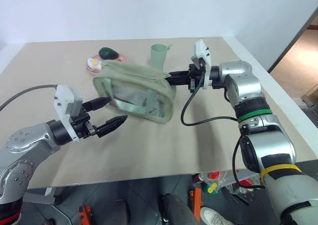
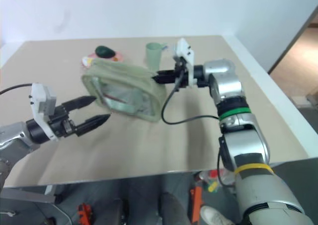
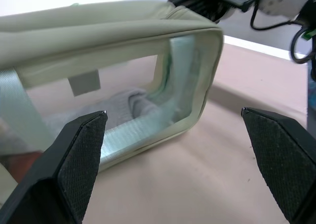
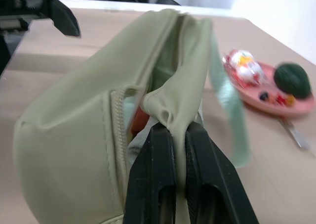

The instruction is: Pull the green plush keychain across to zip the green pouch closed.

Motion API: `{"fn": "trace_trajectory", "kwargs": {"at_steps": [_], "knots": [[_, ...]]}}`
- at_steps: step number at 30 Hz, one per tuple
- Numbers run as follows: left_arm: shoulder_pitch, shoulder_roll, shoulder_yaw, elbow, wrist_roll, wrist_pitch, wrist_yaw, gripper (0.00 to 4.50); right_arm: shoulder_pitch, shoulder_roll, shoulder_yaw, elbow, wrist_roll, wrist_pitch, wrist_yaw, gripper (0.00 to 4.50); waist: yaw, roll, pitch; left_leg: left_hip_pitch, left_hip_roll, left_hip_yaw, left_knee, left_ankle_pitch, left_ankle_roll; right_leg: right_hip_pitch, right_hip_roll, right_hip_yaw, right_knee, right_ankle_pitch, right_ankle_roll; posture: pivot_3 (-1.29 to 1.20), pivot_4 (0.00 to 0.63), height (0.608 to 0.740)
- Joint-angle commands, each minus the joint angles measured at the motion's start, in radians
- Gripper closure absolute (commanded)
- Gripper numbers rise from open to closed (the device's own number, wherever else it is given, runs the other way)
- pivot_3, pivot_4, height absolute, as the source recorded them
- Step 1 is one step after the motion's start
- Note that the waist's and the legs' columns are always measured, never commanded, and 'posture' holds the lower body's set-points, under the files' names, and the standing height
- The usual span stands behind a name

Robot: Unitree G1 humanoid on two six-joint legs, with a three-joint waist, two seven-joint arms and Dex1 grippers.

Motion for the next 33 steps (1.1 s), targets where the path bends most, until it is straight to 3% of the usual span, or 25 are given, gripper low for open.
{"fn": "trace_trajectory", "kwargs": {"at_steps": [1, 5, 9, 16, 21, 25, 33], "knots": [[-0.023, -0.003, -0.007, -0.014, 0.007, -0.013, 0.002, 0.0, -0.051, 0.013, -0.076, 0.002, 0.051, 0.035, 0.003, 2.72, -0.002, 0.0, 0.0, 0.0, 0.0, 0.0, 0.0, 0.0, 0.0, 0.0, 0.0, 0.0, 0.0, 0.0, 0.0, 0.0, 0.15, 0.739], [-0.025, -0.007, -0.02, -0.017, 0.012, -0.015, -0.002, 0.0, -0.017, -0.002, -0.141, -0.093, 0.099, 0.113, -0.036, 1.32, 0.0, 0.0, 0.0, 0.0, 0.0, -0.001, 0.0, 0.0, 0.0, 0.0, 0.0, 0.0, 0.001, 0.0, 0.0, 0.0, 0.15, 0.739], [-0.029, -0.005, -0.03, -0.018, 0.018, -0.018, -0.008, 0.0, 0.086, -0.042, -0.203, -0.312, 0.157, 0.216, -0.109, 0.03, 0.003, 0.0, 0.0, -0.001, 0.0, -0.001, 0.0, 0.0, 0.0, 0.0, 0.0, 0.0, 0.001, 0.0, 0.001, 0.0, 0.15, 0.739], [-0.042, 0.01, -0.038, 0.0, 0.025, -0.02, -0.044, 0.0, 0.322, -0.116, -0.259, -0.781, 0.267, 0.459, -0.276, 0.03, 0.007, 0.0, 0.0, -0.001, -0.002, -0.001, 0.001, 0.0, 0.0, 0.0, -0.002, 0.0, 0.001, -0.001, 0.002, 0.0, 0.15, 0.739], [-0.053, 0.016, -0.04, 0.028, 0.042, -0.026, -0.075, 0.0, 0.497, -0.042, -0.215, -1.09, 0.243, 0.508, -0.505, 0.03, 0.001, 0.0, 0.0, 0.0, 0.0, -0.001, 0.001, 0.0, 0.0, 0.0, 0.0, 0.0, 0.002, -0.001, 0.001, 0.0, 0.15, 0.739], [-0.06, 0.013, -0.056, 0.046, 0.07, -0.036, -0.099, 0.0, 0.549, 0.039, -0.165, -1.159, 0.203, 0.511, -0.654, 0.03, 0.001, 0.0, 0.0, 0.001, 0.0, -0.001, 0.001, 0.001, 0.0, 0.0, 0.001, 0.0, 0.002, -0.001, -0.003, 0.0, 0.15, 0.739], [-0.079, 0.006, -0.074, 0.064, 0.11, -0.047, -0.123, 0.0, 0.612, 0.03, -0.127, -1.136, 0.184, 0.485, -0.673, 0.03, 0.003, 0.0, 0.0, -0.001, -0.003, -0.001, 0.002, 0.002, -0.002, 0.0, -0.002, 0.001, 0.001, -0.001, -0.002, 0.0, 0.15, 0.739]]}}
